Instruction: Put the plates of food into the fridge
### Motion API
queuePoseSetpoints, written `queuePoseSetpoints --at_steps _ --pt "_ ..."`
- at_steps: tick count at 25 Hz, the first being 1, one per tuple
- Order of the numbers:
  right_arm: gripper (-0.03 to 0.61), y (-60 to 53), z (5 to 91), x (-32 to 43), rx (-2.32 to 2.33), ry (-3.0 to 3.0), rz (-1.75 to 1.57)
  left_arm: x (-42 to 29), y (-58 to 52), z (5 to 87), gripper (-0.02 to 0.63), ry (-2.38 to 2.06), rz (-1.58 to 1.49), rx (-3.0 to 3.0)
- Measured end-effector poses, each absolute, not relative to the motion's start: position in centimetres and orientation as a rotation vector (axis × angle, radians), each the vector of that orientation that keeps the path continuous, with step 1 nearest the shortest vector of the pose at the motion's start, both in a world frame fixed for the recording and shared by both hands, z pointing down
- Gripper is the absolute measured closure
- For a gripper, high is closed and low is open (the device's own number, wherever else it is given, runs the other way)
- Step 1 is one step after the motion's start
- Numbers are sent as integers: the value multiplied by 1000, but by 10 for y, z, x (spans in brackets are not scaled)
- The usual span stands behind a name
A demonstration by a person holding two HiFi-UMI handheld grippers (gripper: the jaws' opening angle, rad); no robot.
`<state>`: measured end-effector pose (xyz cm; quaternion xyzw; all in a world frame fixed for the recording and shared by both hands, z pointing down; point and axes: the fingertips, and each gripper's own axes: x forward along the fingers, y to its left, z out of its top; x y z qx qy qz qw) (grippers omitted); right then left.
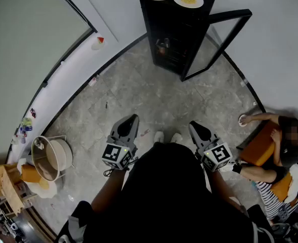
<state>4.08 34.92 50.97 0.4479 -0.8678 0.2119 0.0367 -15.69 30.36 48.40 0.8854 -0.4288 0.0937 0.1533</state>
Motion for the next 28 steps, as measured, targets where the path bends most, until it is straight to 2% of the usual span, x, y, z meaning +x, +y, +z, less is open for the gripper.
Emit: queuePoseSetpoints --at_steps 14,24,28 --pt "540 362 514 71 1340 -2735 661 -118 329 476 584 -1266 291 2520" --pt "540 364 526 108 1455 -2735 840 -102 331 477 584 -1296 307 2546" --pt "540 357 520 108 1399 -2760 739 -90 324 476 584 -1296 319 2579"
